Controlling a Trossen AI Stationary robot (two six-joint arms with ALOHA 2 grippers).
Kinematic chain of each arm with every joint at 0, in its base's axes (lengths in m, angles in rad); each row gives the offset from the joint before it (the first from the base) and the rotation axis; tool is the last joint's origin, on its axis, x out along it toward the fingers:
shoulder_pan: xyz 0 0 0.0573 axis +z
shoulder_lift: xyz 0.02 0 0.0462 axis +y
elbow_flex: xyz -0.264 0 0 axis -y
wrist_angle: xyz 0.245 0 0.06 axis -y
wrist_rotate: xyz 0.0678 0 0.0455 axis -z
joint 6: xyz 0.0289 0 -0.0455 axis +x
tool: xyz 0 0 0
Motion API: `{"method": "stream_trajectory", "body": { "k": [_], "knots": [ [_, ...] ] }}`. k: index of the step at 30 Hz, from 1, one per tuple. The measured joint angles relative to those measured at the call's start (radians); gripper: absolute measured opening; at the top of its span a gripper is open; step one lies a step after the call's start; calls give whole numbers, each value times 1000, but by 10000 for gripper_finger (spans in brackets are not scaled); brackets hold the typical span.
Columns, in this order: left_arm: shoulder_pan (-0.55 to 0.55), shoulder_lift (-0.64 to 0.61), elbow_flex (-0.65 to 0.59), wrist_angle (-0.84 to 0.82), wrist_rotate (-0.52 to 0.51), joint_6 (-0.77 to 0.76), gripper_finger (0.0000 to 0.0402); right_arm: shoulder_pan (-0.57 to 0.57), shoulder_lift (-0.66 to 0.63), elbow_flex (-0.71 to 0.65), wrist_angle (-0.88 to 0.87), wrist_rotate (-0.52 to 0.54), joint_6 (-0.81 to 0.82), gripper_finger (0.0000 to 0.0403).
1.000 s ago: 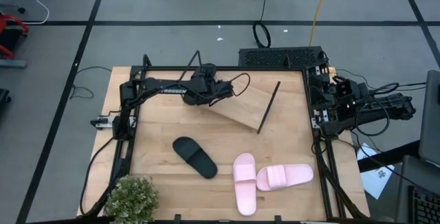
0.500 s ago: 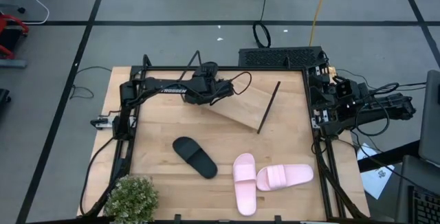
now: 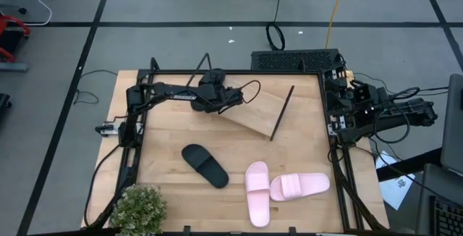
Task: Pick and place slides into the shelf
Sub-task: Put the top black slides on the shelf
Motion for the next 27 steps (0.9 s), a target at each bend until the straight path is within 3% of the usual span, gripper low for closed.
{"method": "stream_trajectory", "body": {
  "k": [7, 27],
  "knots": [
    [0, 0, -8, 19, 38, -18, 7, 0, 2, 0, 0, 0, -1, 130],
    [10, 0, -8, 41, 80, -7, 103, 0, 2, 0, -3, 0, -2, 130]
  ]
}}
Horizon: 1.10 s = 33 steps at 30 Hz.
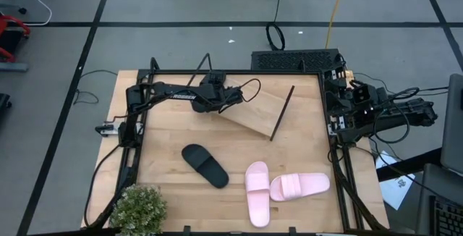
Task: Pick and place slides into the shelf
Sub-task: Put the top black slides on the shelf, then put the black slides on the shelf
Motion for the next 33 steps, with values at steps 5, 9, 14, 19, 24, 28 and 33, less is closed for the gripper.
{"method": "stream_trajectory", "body": {
  "k": [5, 9, 14, 19, 24, 28, 33],
  "knots": [
    [-4, 0, 0, -4, 4, 3, 133, 0, 0, 0, 0, 0, 0, 130],
    [-14, -4, 0, -19, 3, 18, 156, 0, 0, 0, 0, 0, 0, 130],
    [-30, -14, 4, -32, 3, 22, 174, 0, 0, 0, -1, 0, 0, 130],
    [-43, -15, 5, -36, 3, 27, 184, 0, 0, 0, -1, 0, 0, 130],
    [-60, -21, 5, -60, -29, 26, 187, 0, 0, 0, -1, 0, 2, 130],
    [-84, -68, 5, -132, -35, -5, 187, 0, 0, 0, -1, 0, 3, 130],
    [-127, -186, 6, -219, -17, -81, 187, 0, 0, 0, -3, 0, 1, 130]
  ]
}}
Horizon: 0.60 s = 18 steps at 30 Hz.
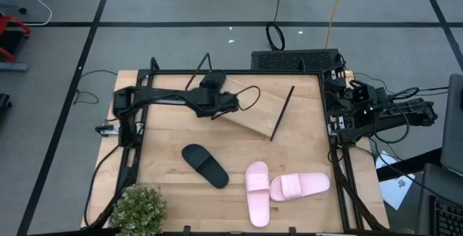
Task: Pick and place slides into the shelf
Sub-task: Put the black slides on the shelf
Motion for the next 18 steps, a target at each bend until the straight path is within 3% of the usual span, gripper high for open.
{"method": "stream_trajectory", "body": {
  "k": [9, 14, 18],
  "knots": [
    [-194, -308, 2, -103, 239, -304, 187, 0, -1, 0, -5, 3, -27, 130],
    [-329, -445, 2, -101, 261, -518, 186, 1, 2, 0, -42, -10, -13, 130],
    [-431, -532, 2, -94, 259, -696, 186, 1, 41, 0, -76, -108, 73, 130]
  ]
}}
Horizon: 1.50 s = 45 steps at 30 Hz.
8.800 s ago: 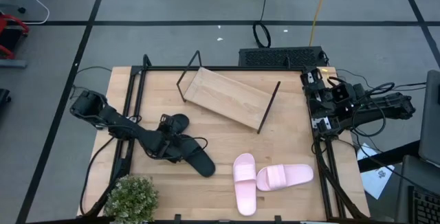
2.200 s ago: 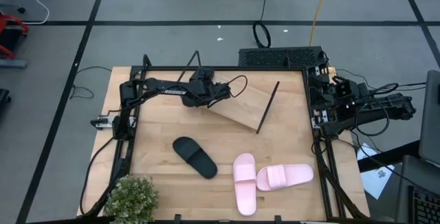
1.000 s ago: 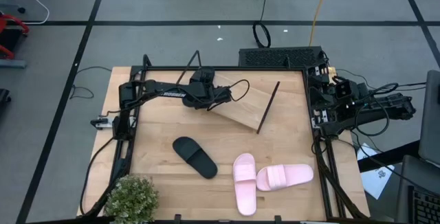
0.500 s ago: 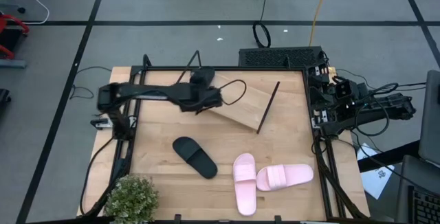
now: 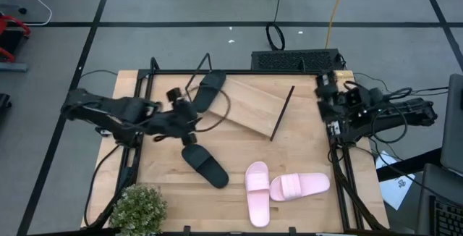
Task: Pick and place slides into the shelf
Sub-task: Put the black slides on the shelf
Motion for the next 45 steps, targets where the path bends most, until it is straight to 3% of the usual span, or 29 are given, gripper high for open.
{"method": "stream_trajectory", "body": {
  "k": [5, 10, 18, 24, 35, 40, 45],
  "knots": [
    [-86, -82, 0, 0, -5, -236, 186, 20, 119, 43, -15, -53, 62, 130],
    [-137, -135, 0, 0, -8, -367, 186, 56, 275, 206, -112, -57, 48, 130],
    [-177, -163, 0, -6, -9, -420, 186, 118, 531, 564, -493, -84, -54, 130],
    [-184, -181, 0, -75, -1, -435, 186, 137, 690, 745, -687, -80, -95, 130],
    [-220, -236, 0, -136, 18, -504, 186, 144, 859, 806, -651, -53, -54, 130],
    [-250, -232, 0, -135, 18, -504, 186, 144, 870, 806, -605, -53, 45, 130],
    [-270, -226, 0, -135, 18, -485, 186, 144, 869, 807, -606, -55, 27, 130]
  ]
}}
